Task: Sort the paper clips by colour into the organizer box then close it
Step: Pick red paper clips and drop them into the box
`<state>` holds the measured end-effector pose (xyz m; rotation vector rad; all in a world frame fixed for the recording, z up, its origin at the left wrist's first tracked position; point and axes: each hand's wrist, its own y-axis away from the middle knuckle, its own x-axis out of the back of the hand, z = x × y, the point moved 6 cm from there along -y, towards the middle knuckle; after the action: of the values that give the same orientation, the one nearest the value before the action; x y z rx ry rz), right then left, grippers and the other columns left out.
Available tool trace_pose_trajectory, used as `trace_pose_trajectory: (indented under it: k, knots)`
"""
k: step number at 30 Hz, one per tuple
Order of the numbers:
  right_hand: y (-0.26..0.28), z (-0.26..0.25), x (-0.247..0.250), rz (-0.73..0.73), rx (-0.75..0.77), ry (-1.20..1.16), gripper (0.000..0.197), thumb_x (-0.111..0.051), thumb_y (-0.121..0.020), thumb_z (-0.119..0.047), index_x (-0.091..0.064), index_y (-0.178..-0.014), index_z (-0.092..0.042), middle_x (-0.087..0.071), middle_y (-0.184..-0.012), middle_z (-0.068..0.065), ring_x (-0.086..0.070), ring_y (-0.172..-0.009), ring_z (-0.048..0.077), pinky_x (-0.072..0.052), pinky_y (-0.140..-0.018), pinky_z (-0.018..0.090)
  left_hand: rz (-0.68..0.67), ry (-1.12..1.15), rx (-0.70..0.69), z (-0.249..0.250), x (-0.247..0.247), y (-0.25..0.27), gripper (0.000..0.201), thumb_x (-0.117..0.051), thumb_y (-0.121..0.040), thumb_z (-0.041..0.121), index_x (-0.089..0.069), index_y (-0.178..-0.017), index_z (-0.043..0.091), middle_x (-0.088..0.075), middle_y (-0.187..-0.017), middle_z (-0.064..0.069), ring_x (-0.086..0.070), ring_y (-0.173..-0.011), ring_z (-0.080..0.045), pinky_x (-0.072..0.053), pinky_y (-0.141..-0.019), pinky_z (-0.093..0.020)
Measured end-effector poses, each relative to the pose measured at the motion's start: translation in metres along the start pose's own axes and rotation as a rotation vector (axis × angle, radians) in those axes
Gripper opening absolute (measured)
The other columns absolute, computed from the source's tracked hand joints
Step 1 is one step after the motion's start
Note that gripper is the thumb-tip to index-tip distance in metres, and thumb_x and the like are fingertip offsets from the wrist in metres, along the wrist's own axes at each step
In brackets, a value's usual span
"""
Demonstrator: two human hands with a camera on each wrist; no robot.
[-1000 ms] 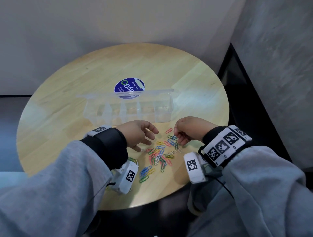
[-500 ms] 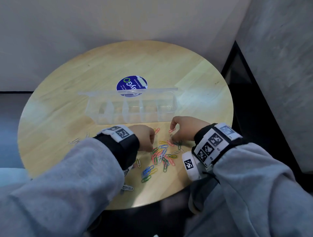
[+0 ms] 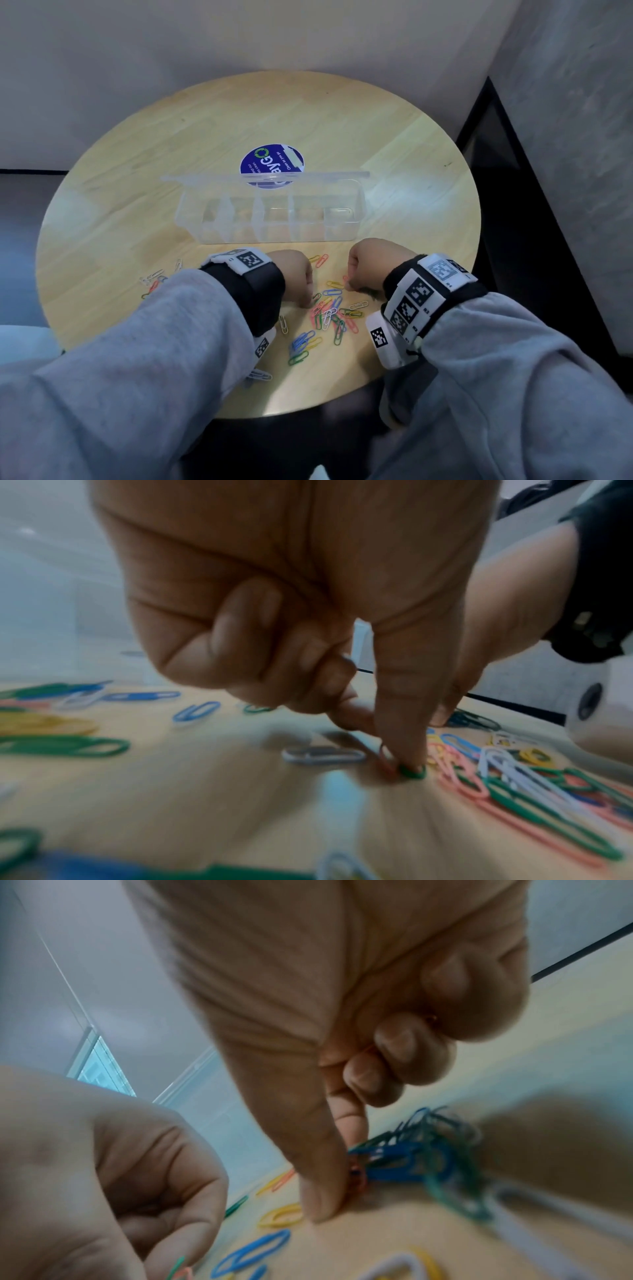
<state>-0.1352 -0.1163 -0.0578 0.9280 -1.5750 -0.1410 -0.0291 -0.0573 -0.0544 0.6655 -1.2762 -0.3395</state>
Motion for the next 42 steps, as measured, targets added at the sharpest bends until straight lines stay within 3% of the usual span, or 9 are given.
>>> trace_pose_trajectory:
  k: [3, 8, 15, 21, 27, 31, 36, 39, 42]
  knots:
    - [0.000, -0.001, -0.002, -0.006, 0.004, -0.026, 0.021, -0.062, -0.085, -0.020, -0.067, -0.095, -0.003, -0.061, -0.075, 0.008, -0.048, -0.052, 0.017, -0.043, -0.053, 0.025, -0.019, 0.037, 0.008, -0.005, 0.000, 0.002, 0.010, -0.069, -0.081, 0.028, -0.062, -0.083, 0.021, -0.055, -0.074, 0.005, -0.052, -0.079, -0.014, -0.035, -0.055, -0.020]
    - [0.005, -0.005, -0.004, -0.033, 0.028, -0.052, 0.007, -0.057, -0.076, -0.010, -0.063, -0.079, -0.008, -0.049, -0.057, 0.007, -0.046, -0.051, 0.022, -0.042, -0.056, 0.025, -0.006, 0.139, 0.012, -0.011, 0.005, 0.006, 0.012, -0.070, -0.078, 0.028, -0.061, -0.073, 0.022, -0.057, -0.072, 0.005, -0.051, -0.071, -0.012, -0.038, -0.064, -0.022]
    - [0.008, 0.003, 0.012, -0.026, 0.113, -0.392, 0.014, -0.067, -0.077, -0.017, -0.061, -0.064, -0.014, -0.061, -0.066, 0.001, -0.050, -0.058, 0.013, -0.042, -0.058, 0.023, 0.004, 0.547, 0.007, -0.020, 0.020, 0.015, 0.028, -0.071, -0.074, 0.010, -0.049, -0.057, 0.018, -0.053, -0.056, 0.003, -0.041, -0.049, -0.012, -0.033, -0.049, -0.019]
    - [0.012, 0.015, 0.010, -0.078, 0.128, -0.669, 0.022, -0.065, -0.082, -0.006, -0.052, -0.065, -0.013, -0.059, -0.063, 0.004, -0.051, -0.050, 0.013, -0.046, -0.053, 0.020, -0.030, 0.928, -0.003, -0.018, 0.019, 0.017, 0.026, -0.052, -0.084, -0.009, -0.055, -0.075, 0.015, -0.053, -0.063, -0.003, -0.051, -0.046, -0.006, -0.041, -0.044, -0.012]
    - [0.023, 0.019, 0.003, -0.156, 0.120, -0.887, 0.019, -0.050, -0.087, 0.009, -0.059, -0.083, -0.008, -0.054, -0.064, 0.008, -0.056, -0.047, 0.009, -0.053, -0.052, 0.017, -0.102, 1.075, 0.076, -0.012, 0.004, 0.017, 0.034, -0.028, -0.088, -0.004, -0.055, -0.073, 0.010, -0.039, -0.061, -0.003, -0.048, -0.034, -0.006, -0.035, -0.034, -0.012]
    - [0.031, 0.019, -0.005, -0.212, 0.088, -0.935, 0.026, -0.040, -0.087, 0.010, -0.059, -0.074, -0.002, -0.052, -0.070, 0.012, -0.055, -0.053, 0.015, -0.054, -0.048, 0.019, -0.106, 1.135, 0.096, -0.010, -0.002, 0.019, 0.030, -0.030, -0.089, 0.000, -0.047, -0.067, 0.010, -0.043, -0.065, -0.004, -0.045, -0.032, -0.007, -0.028, -0.033, -0.011]
    - [0.040, 0.017, -0.016, -0.272, 0.038, -0.820, 0.020, -0.038, -0.083, 0.007, -0.054, -0.075, -0.002, -0.053, -0.065, 0.014, -0.052, -0.052, 0.019, -0.047, -0.044, 0.020, -0.070, 0.705, 0.108, -0.006, -0.003, 0.021, 0.008, -0.052, -0.087, 0.020, -0.054, -0.081, 0.015, -0.043, -0.063, 0.002, -0.037, -0.054, -0.014, -0.028, -0.049, -0.021]
    - [0.044, 0.015, -0.018, -0.218, 0.054, -0.381, 0.002, -0.052, -0.075, -0.012, -0.054, -0.075, -0.012, -0.061, -0.075, 0.013, -0.049, -0.062, 0.021, -0.042, -0.055, 0.025, 0.059, 0.249, 0.059, 0.000, 0.000, 0.025, 0.009, -0.064, -0.078, 0.032, -0.059, -0.078, 0.025, -0.054, -0.071, 0.008, -0.052, -0.075, -0.015, -0.035, -0.057, -0.020]
    - [0.046, 0.012, -0.018, -0.103, 0.032, -0.025, 0.013, -0.059, -0.079, -0.021, -0.051, -0.070, -0.016, -0.055, -0.071, 0.002, -0.049, -0.068, 0.019, -0.038, -0.059, 0.025, 0.110, 0.102, 0.046, 0.009, -0.003, 0.026, 0.010, -0.066, -0.078, 0.029, -0.060, -0.083, 0.024, -0.060, -0.084, 0.006, -0.054, -0.081, -0.014, -0.032, -0.051, -0.020]
